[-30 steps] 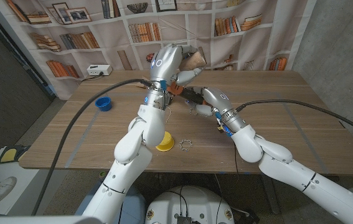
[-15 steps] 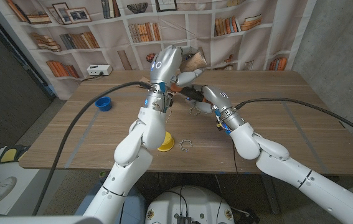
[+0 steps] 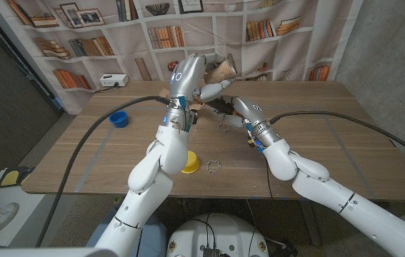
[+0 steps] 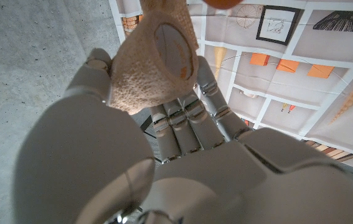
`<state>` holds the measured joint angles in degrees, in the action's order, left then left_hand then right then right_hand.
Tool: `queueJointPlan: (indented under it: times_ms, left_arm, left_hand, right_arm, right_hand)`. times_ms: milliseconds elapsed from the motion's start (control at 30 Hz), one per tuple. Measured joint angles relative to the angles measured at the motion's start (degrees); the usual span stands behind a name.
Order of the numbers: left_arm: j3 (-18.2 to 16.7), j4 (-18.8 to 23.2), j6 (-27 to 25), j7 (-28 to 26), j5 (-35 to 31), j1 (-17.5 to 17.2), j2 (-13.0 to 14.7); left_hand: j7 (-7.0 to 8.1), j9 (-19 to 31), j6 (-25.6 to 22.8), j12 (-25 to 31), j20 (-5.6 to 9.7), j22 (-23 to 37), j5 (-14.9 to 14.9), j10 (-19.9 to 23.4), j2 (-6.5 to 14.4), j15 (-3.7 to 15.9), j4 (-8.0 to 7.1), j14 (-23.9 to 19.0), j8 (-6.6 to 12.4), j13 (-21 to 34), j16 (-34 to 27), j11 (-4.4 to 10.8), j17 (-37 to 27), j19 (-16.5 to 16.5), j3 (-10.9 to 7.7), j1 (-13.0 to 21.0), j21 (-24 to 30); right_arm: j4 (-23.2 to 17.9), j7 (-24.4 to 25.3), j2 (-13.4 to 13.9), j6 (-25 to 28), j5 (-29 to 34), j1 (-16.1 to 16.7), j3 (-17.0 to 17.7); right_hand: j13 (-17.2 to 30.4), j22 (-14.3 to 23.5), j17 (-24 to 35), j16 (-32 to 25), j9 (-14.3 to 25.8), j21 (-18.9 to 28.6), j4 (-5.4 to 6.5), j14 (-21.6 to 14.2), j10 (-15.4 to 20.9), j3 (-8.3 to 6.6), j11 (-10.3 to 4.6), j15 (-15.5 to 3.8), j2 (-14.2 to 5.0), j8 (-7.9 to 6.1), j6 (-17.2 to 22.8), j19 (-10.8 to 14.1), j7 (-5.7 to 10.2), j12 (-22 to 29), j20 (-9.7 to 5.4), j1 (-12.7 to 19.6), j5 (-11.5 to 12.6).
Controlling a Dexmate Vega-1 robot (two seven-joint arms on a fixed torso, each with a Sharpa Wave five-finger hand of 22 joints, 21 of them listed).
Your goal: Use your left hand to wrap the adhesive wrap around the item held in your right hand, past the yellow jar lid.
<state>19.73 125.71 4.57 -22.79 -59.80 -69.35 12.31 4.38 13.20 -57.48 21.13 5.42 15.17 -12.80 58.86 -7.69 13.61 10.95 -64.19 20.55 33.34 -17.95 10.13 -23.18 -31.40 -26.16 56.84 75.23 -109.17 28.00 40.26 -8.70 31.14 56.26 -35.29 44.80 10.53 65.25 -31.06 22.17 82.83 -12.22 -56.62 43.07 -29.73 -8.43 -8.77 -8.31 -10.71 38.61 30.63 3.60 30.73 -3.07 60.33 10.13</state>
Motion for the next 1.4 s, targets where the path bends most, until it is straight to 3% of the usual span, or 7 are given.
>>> queueJointPlan:
  times_ms: [1400]
  left_arm:
    - [-0.33,-0.62,1.47,6.04,19.31,-0.71,2.85]
  left_hand:
    - [-0.07,0.03,-0.07,-0.64,0.42,-2.67,0.23,-0.02,0.33,-0.02,0.26,0.02,-0.86,0.67,0.82,-0.02,-0.06,1.02,-0.26,-0.33,2.20]
  right_arm:
    - [4.09,0.20,-1.76,1.68,-3.04,-3.00,1.67]
  right_hand:
    - [-0.14,0.00,0.00,0.00,0.02,0.09,0.00,0.00,0.13,0.00,0.12,0.00,0.00,-0.04,-0.01,0.00,0.00,-0.02,0.00,0.00,0.00]
